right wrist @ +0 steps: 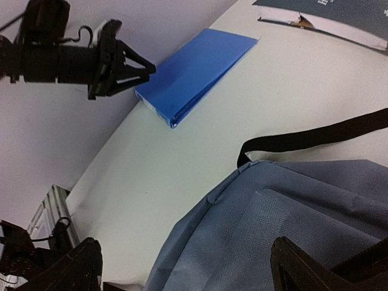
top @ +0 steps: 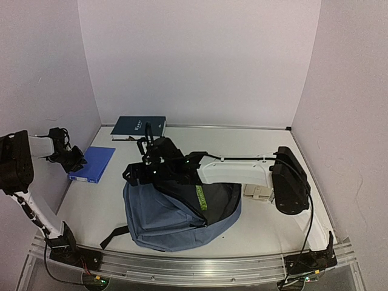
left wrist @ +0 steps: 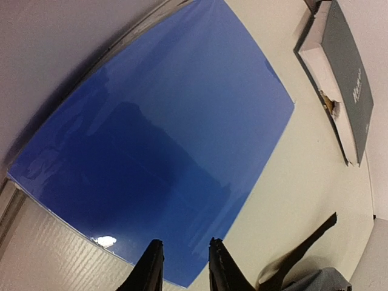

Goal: Pack the student bag
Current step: Adjust the student bag at the center of the board.

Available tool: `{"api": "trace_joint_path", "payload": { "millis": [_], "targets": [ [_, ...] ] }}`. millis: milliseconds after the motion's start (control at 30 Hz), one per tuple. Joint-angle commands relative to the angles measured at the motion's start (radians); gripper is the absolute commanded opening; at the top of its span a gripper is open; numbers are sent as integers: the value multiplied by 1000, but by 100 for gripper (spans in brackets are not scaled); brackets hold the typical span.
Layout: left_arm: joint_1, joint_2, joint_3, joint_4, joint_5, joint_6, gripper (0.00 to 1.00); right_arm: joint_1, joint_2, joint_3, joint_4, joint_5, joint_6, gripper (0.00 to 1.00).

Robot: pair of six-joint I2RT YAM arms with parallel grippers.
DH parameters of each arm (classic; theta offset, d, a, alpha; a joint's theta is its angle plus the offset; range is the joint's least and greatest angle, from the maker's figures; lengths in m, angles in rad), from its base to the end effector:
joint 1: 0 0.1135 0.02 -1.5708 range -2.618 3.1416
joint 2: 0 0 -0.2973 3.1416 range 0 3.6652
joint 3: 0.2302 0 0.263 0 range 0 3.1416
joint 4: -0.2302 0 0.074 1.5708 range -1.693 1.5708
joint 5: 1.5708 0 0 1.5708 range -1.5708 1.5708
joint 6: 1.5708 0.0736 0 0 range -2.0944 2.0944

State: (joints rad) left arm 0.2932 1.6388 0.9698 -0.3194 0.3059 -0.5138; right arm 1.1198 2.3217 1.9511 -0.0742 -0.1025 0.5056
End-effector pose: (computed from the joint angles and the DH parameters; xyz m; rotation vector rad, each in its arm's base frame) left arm 0.3487 0.0821 0.1780 -0.8952 2.3976 -0.4761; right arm 0.2618 0.5578 0.2307 -0.7341 2.0789 1.0876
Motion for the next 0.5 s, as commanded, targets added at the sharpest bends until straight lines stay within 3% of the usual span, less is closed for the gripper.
{"api": "trace_joint_path", "payload": {
  "millis": [0, 67, 233, 367, 467],
  "targets": [
    [-2, 83, 68, 47, -61, 55, 32, 6, 59, 75, -35, 64, -52, 94],
    [-13, 124, 88, 65, -68, 66, 43, 7, 59, 60, -39, 75, -56, 94],
    [-102, 233, 173, 43, -106, 124, 57, 6, 49, 29, -42, 102, -74, 94],
    [-140, 303, 233, -70, -140, 84, 62, 7, 57, 11, -46, 147, -86, 95],
    [-164, 306, 174, -58, -85, 19, 63, -3, 62, -13, -57, 198, -77, 96]
  ]
}}
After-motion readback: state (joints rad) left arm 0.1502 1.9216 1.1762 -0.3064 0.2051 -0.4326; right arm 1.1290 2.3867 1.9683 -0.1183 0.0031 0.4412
